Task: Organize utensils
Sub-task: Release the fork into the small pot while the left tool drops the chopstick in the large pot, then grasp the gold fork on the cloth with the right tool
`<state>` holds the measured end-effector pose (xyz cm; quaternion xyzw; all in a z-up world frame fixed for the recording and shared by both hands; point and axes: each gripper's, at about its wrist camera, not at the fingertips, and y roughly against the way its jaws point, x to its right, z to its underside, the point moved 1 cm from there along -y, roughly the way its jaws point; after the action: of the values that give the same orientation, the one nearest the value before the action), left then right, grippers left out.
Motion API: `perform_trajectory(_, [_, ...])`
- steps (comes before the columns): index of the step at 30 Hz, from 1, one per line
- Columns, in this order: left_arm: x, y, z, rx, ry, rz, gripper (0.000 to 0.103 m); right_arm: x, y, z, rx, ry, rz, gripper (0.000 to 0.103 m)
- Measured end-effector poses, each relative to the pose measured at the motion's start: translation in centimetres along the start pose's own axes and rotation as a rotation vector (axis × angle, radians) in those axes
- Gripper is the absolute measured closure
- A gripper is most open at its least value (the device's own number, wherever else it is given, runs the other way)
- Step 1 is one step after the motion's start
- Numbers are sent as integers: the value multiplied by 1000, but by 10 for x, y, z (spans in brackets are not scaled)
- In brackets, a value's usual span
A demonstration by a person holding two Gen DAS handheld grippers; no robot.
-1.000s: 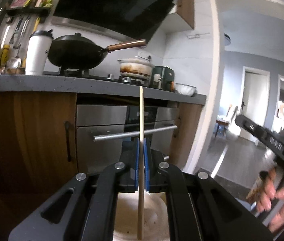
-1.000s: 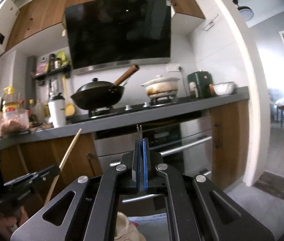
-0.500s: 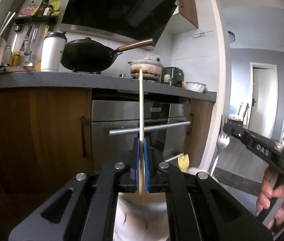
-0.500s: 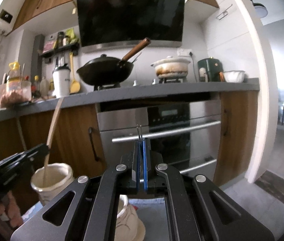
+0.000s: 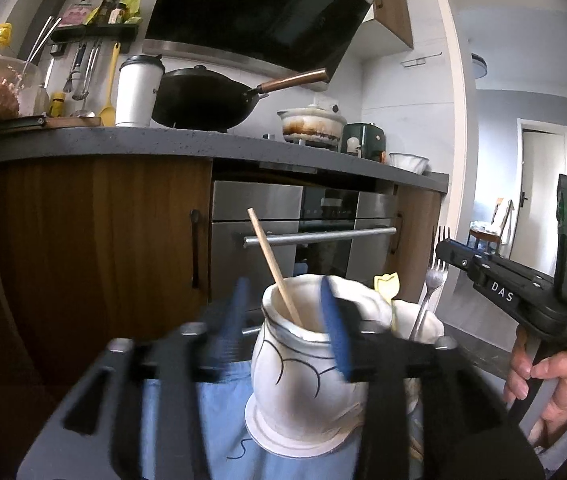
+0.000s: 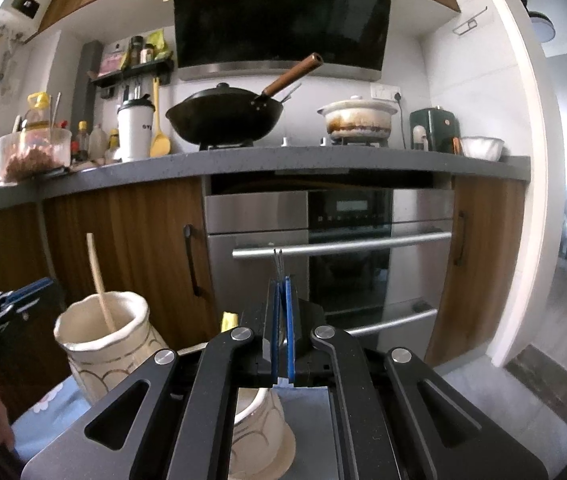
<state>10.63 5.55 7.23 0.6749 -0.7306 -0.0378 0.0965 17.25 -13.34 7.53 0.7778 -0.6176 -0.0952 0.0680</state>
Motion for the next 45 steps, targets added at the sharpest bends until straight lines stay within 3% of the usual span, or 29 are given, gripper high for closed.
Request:
perform_trajectory(2, [1,1,1,-5,-14,-6,57,0,-2,1,-10,-4,-2,99])
perform_trajectory(9, [-1,8,6,-22,-21,-28,33,5,-3,3,-15,-20,8,95])
perform_trajectory(15, [-4,15,12,-31,-23,-43,19,10,4,-1,4,-47,4,61])
perform_trajectory(17, [-3,18,15,-34,-27,-50,14,12,9,-3,15,-58,4,40])
perform_trajectory(18, [-3,20,16,-35,-29,-53,11,14,13,-5,27,-71,3,20])
perform_trajectory(19, [-2,21,17,-36,-32,-54,9,15,18,-7,42,-84,-7,12])
perform_trajectory(27, [7,32,27,-59,-66,-54,6,19,48,-8,53,-101,2,5])
perform_trajectory(45, [15,56,64,-164,-43,-19,6,69,92,51,-114,-157,150,5])
